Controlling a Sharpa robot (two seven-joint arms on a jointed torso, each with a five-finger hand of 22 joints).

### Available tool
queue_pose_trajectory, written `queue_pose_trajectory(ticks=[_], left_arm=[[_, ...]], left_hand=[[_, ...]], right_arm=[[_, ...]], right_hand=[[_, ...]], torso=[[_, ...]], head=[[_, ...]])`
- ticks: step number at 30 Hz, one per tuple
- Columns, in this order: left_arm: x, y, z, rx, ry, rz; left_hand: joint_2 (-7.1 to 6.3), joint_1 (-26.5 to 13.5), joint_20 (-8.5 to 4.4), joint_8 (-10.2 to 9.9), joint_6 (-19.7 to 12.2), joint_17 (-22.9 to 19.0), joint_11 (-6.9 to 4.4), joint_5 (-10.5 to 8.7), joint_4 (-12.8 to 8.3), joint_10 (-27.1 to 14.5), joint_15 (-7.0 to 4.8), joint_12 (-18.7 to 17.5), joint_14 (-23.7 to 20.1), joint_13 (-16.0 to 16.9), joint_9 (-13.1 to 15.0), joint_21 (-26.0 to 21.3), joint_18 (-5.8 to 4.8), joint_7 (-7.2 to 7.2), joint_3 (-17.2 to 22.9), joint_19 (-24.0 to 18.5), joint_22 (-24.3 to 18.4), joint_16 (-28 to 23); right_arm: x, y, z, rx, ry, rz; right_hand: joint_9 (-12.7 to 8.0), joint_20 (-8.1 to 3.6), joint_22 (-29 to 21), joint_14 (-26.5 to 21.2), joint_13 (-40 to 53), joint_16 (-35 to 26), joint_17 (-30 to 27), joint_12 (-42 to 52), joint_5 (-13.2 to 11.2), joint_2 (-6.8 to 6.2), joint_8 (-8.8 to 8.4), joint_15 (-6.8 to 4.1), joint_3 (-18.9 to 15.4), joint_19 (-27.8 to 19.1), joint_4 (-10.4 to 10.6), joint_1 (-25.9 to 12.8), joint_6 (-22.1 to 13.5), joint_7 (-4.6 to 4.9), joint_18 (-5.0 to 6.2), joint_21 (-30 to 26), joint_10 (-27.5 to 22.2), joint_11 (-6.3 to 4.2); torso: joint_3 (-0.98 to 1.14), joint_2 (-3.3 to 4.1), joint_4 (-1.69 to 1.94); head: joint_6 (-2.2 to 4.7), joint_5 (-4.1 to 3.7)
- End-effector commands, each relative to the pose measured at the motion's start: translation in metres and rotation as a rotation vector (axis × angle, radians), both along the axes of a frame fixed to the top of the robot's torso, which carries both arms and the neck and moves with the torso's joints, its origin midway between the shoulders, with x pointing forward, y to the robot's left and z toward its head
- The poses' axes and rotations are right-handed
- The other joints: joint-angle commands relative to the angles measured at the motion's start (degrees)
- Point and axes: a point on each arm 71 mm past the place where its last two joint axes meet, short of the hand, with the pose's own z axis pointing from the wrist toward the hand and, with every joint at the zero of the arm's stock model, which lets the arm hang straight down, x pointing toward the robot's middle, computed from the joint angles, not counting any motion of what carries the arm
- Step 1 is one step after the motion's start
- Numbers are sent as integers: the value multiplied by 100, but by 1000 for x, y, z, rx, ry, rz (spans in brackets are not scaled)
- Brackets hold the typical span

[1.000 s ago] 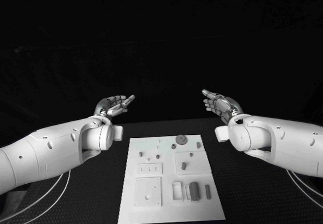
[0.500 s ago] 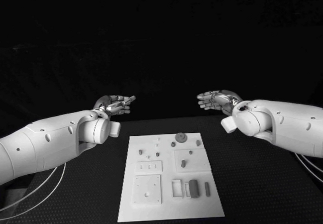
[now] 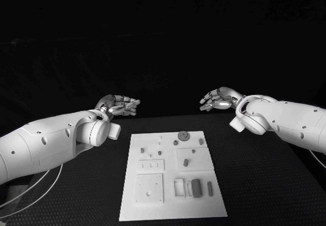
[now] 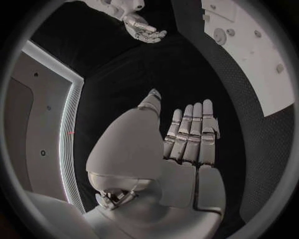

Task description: Assemble the parts on the task board

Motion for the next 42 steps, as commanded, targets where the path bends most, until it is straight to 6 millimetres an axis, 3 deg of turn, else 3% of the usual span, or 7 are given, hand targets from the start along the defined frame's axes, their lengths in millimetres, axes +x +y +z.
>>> queue_pose_trajectory(ticks=[1,5,7,14,23,34,42], left_arm=[[-5,-8,3,0,-28,-87],[-12,-10,3,0,-28,-110],[-16,-8,3,-4,-22,-118],[-26,-4,5,-4,-18,-130],[-34,-11,14,-14,-31,-171],[-37,-17,18,-24,-33,-191],[-36,-12,19,-19,-41,-163]], left_hand=[[4,125,-17,-50,59,13,-8,31,1,77,-12,-25,101,-9,-38,-16,26,177,-47,95,-13,-13],[-4,244,-70,-93,107,53,-29,31,5,161,-73,-46,289,-26,-95,21,38,167,-97,272,-11,25],[-7,271,-86,-104,122,66,-33,31,5,179,-90,-57,334,-32,-111,27,37,164,-109,314,-12,30],[-22,284,-102,-117,138,78,-35,30,7,198,-105,-70,375,-41,-129,29,31,181,-125,354,-14,30],[-60,197,-103,-127,183,77,-43,24,13,238,-91,-87,346,-52,-153,-12,2,191,-172,338,-36,-27],[-51,209,-99,-127,227,79,-45,24,13,255,-82,-108,329,-64,-167,-41,-10,156,-163,326,-50,-64],[-84,201,-99,-174,183,89,7,23,11,147,-79,-201,333,-108,-202,-62,-13,91,-172,333,-59,-93]], right_arm=[[-2,8,-2,-222,-56,94],[0,14,-1,-325,-124,111],[0,20,-2,-364,-124,119],[-4,48,-4,-490,-181,191],[-10,74,-8,-606,-230,216],[-19,83,-18,-695,-223,255],[-20,88,-25,-719,-216,267]], right_hand=[[-25,0,-69,268,27,83,112,-10,18,-8,-17,-121,-19,306,0,116,82,165,127,21,122,-39],[-39,-18,-172,1038,145,358,471,-13,20,-49,-64,-477,-79,1168,-6,231,246,144,414,155,461,-163],[-22,-143,-173,1416,202,587,690,-32,20,-52,-64,-686,-138,1645,12,249,348,125,423,300,569,-200],[32,-564,-66,2302,313,1454,1352,-174,18,-34,-132,-960,-277,2793,2,253,520,62,423,729,742,-349],[55,-828,219,2584,354,2244,1836,-343,23,-1,-233,-1022,-325,3326,8,242,607,43,423,1089,829,-400],[78,-1088,359,2861,365,2976,2111,-501,24,-42,-329,-1059,-288,3755,12,151,678,30,423,1625,933,-430],[49,-1139,351,2837,305,3257,2182,-658,24,-92,-426,-1003,-259,3725,13,115,626,61,423,1916,849,-375]], torso=[[26,132,59],[15,222,138],[10,262,176],[-22,431,334],[-63,589,463],[-128,753,548],[-140,803,572]], head=[[37,-31],[33,-68],[41,-96],[109,-203],[84,-231],[59,-297],[44,-280]])
